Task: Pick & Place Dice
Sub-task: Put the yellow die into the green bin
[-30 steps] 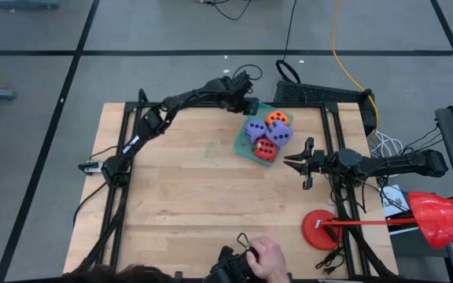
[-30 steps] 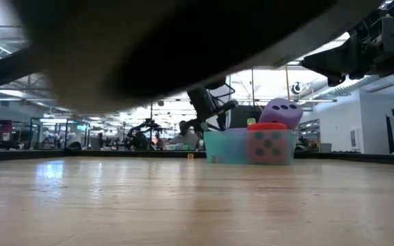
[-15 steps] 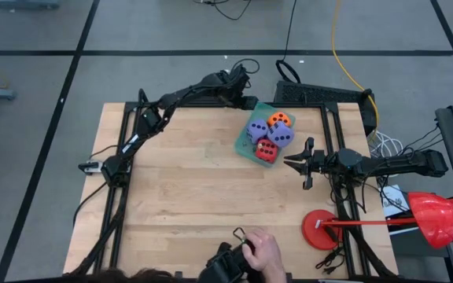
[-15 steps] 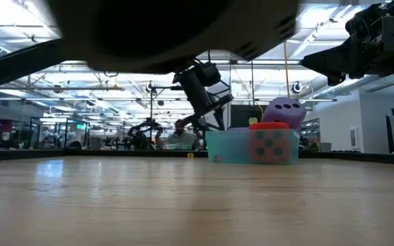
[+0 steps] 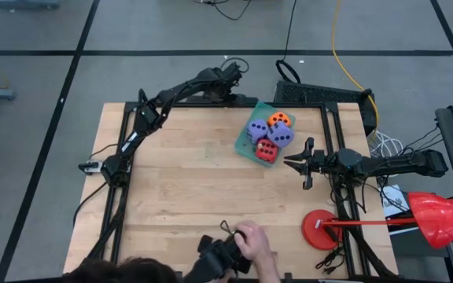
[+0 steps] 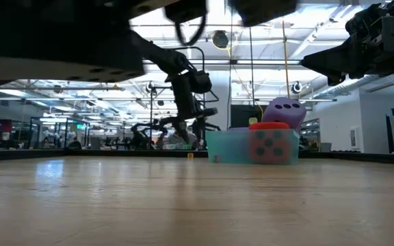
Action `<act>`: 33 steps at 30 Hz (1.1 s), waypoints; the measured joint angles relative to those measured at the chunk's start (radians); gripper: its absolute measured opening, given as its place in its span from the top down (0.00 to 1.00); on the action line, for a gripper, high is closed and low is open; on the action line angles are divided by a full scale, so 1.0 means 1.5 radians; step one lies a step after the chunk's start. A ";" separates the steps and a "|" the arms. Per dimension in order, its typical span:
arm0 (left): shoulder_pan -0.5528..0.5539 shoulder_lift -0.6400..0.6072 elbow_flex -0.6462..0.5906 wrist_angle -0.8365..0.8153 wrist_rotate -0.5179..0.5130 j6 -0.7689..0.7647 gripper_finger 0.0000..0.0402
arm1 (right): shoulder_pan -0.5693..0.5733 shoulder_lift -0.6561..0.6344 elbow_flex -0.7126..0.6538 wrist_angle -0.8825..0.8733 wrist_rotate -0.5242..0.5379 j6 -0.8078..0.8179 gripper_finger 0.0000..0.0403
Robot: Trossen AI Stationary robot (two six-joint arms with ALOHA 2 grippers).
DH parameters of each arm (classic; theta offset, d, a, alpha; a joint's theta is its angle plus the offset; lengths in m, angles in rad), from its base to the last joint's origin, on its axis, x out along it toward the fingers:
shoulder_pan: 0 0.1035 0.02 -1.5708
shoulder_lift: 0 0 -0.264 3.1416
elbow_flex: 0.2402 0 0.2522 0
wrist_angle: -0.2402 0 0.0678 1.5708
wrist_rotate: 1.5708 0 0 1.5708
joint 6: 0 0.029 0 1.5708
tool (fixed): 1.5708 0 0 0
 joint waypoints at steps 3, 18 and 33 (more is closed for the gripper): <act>0.003 0.000 0.000 -0.028 -0.030 -0.010 0.52 | 0.000 0.000 0.000 0.000 0.000 0.000 0.85; 0.007 0.009 -0.001 -0.053 -0.025 -0.117 0.52 | 0.000 0.000 0.000 0.000 0.000 0.000 0.85; 0.008 0.023 0.000 -0.045 -0.019 -0.159 0.52 | 0.000 0.000 0.000 0.000 0.000 0.000 0.85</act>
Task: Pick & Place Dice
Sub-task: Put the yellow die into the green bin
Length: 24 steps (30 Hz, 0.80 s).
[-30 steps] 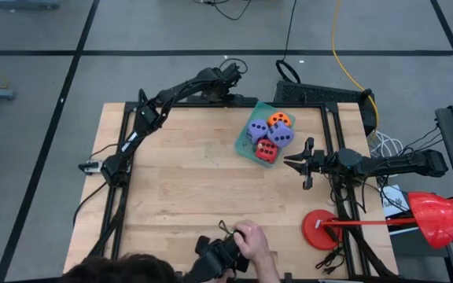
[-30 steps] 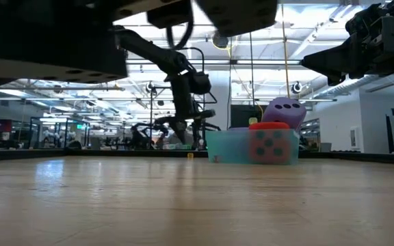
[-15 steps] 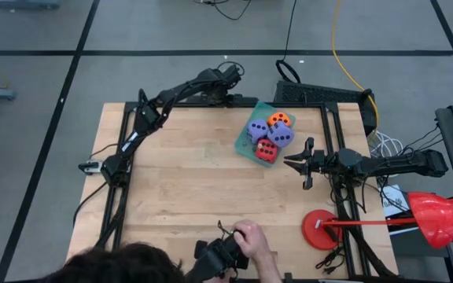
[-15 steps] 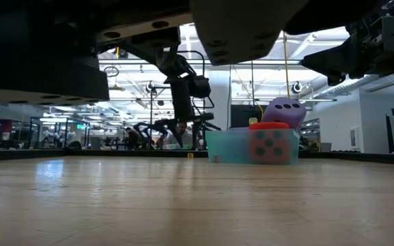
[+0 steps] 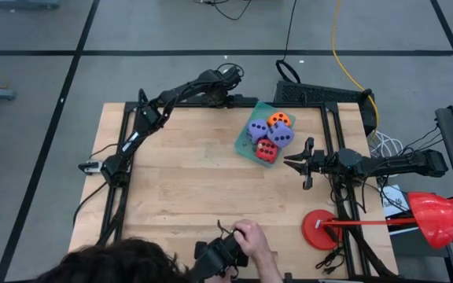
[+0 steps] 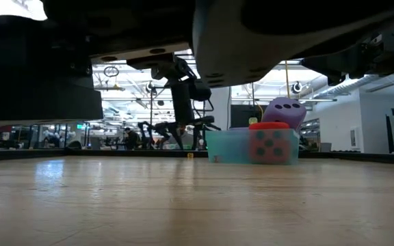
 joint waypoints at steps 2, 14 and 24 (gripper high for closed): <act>0.001 0.000 0.000 0.000 -0.001 -0.006 0.52 | 0.000 0.000 0.000 0.000 0.000 0.000 0.85; 0.002 0.012 0.000 0.012 0.009 -0.009 0.52 | 0.000 0.000 0.000 0.000 0.000 0.000 0.85; 0.007 0.020 0.000 0.020 0.012 -0.009 0.52 | 0.000 0.000 0.000 0.000 0.000 0.000 0.85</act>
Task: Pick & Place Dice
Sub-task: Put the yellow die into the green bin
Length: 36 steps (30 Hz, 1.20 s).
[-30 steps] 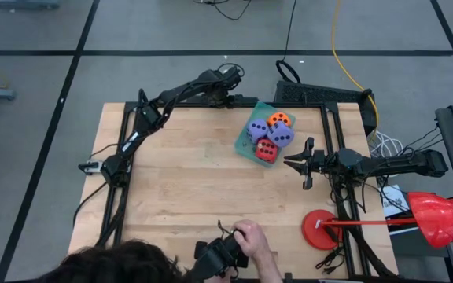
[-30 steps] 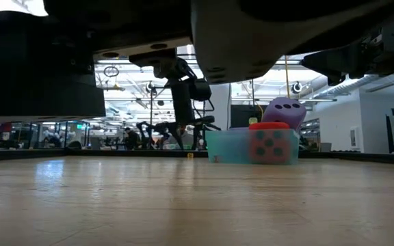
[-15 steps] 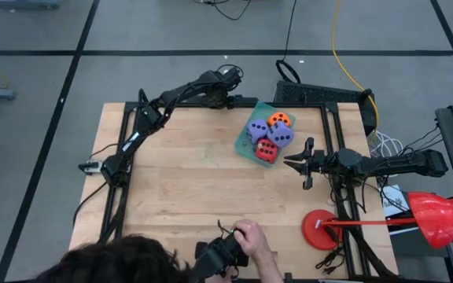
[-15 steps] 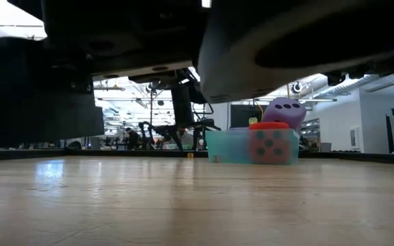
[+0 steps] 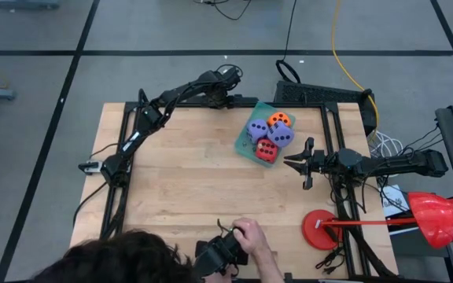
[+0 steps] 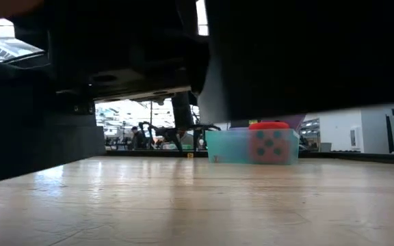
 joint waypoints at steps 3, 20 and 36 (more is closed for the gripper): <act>0.000 0.002 0.000 -0.001 0.009 0.002 0.52 | 0.000 0.000 0.000 0.000 0.000 0.000 0.85; 0.000 0.001 0.000 0.000 0.011 0.030 0.52 | 0.000 0.000 0.000 0.000 0.000 0.000 0.85; 0.000 0.001 0.000 0.008 0.037 -0.010 0.52 | 0.000 0.000 0.000 0.000 0.000 0.000 0.85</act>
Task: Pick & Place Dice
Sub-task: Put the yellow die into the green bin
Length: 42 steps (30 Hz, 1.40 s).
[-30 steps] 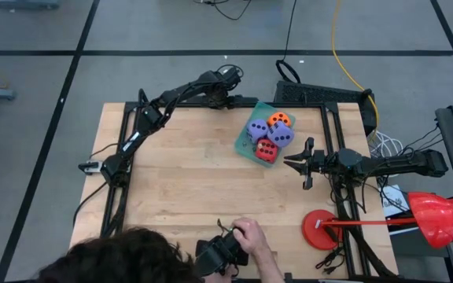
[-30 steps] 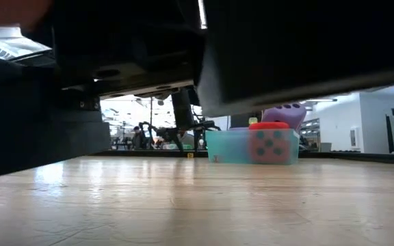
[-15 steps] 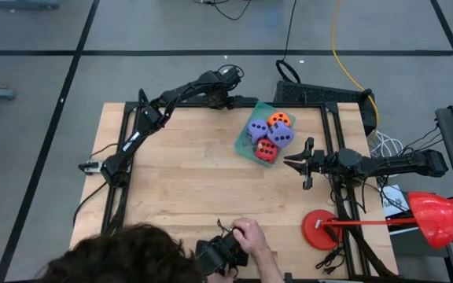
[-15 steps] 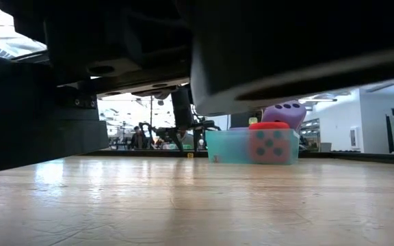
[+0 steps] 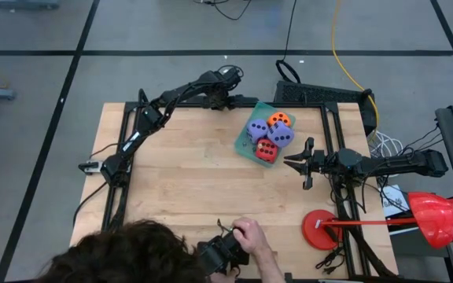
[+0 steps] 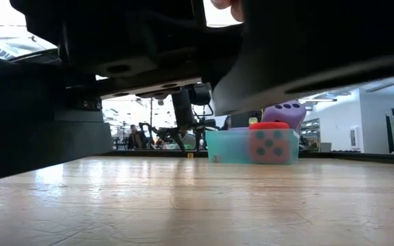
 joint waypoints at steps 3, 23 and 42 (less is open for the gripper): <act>0.000 0.000 0.000 0.000 -0.012 -0.006 0.52 | 0.000 0.000 0.000 0.000 0.000 0.000 0.85; 0.004 0.000 0.000 -0.019 -0.064 0.003 0.52 | 0.000 0.000 0.000 0.000 0.000 0.000 0.85; 0.007 0.003 0.000 -0.033 -0.063 -0.013 0.53 | 0.000 0.000 0.000 0.000 0.000 0.000 0.85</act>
